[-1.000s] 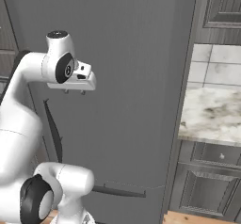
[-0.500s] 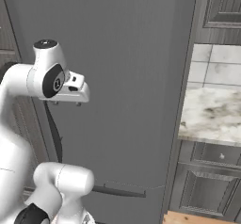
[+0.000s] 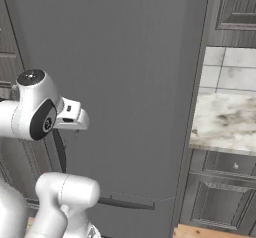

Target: Take the cake and donut from the fridge and place them on the empty tray on the dining counter.

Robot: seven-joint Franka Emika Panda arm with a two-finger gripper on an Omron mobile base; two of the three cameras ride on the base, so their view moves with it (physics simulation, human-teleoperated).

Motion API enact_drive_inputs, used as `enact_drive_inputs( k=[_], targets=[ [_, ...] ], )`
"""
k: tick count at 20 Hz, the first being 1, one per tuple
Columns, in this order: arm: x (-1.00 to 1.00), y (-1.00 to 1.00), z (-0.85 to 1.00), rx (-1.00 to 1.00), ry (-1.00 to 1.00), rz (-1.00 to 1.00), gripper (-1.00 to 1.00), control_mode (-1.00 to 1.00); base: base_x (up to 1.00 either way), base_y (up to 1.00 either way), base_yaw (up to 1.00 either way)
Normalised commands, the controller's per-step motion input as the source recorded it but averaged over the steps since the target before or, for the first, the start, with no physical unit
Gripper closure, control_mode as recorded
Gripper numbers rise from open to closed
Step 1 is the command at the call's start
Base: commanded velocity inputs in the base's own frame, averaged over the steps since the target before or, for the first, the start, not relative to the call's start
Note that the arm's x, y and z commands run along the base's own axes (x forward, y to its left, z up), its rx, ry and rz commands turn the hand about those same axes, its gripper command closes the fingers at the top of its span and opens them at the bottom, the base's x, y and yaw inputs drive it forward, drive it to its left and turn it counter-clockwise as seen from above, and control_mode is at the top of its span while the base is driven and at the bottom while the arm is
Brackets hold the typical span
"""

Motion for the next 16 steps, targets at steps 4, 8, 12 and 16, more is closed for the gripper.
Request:
enact_drive_inputs(
  k=[4,8,12,16],
  targets=[
    [-0.50,0.00,-0.29,0.00,-0.12,0.00,-1.00,-1.00,0.00,0.00,0.00],
    [-0.47,0.00,-0.29,0.00,-0.14,0.00,-1.00,-1.00,0.00,0.00,0.00],
    [-0.11,0.00,-0.07,0.00,-0.03,0.00,-1.00,1.00,-0.31,0.00,0.00],
    [0.00,0.00,0.00,0.00,0.00,0.00,-1.00,1.00,-0.41,0.00,0.00]
  ],
)
